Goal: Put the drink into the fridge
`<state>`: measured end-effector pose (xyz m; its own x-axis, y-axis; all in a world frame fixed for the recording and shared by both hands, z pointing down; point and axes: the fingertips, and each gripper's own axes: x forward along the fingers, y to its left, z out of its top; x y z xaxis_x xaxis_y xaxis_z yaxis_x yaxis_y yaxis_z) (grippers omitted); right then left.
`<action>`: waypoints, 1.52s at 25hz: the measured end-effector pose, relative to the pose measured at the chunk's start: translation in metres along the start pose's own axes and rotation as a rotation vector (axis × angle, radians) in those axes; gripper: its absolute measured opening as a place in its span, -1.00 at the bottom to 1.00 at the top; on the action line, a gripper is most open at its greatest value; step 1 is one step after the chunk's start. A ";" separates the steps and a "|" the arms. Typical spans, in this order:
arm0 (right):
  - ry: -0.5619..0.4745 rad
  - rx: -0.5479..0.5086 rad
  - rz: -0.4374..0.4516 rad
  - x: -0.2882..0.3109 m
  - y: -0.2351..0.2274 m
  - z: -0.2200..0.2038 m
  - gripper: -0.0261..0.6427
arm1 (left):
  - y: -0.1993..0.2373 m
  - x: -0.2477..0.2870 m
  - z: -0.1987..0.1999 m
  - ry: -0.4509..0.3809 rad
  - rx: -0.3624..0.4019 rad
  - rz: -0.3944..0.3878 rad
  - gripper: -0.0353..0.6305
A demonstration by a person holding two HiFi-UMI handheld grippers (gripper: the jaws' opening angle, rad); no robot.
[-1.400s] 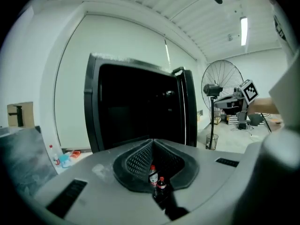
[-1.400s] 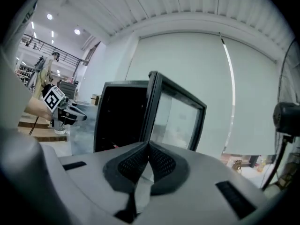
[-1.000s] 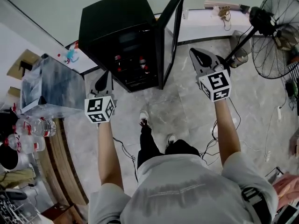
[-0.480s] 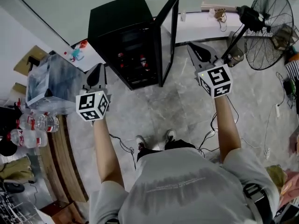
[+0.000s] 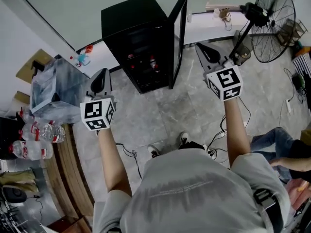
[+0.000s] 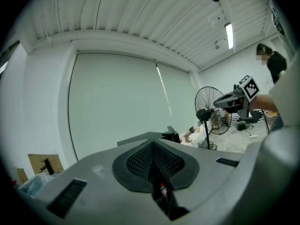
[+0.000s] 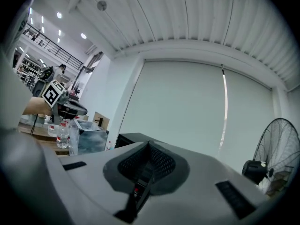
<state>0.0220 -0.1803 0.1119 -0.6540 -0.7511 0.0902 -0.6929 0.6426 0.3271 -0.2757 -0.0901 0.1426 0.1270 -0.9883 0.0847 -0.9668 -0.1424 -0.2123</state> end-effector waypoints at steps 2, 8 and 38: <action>-0.008 -0.007 0.005 -0.001 0.016 0.009 -0.92 | 0.005 -0.009 0.001 -0.007 -0.001 -0.010 -0.85; -0.023 -0.029 0.022 -0.001 0.052 0.028 -0.92 | 0.011 -0.032 0.006 -0.023 0.007 -0.038 -0.85; 0.005 -0.036 0.043 0.008 0.066 0.023 -0.92 | 0.000 -0.018 0.004 -0.019 0.019 -0.094 -0.85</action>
<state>-0.0358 -0.1410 0.1129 -0.6815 -0.7236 0.1096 -0.6526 0.6687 0.3564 -0.2772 -0.0723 0.1376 0.2211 -0.9713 0.0871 -0.9461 -0.2354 -0.2224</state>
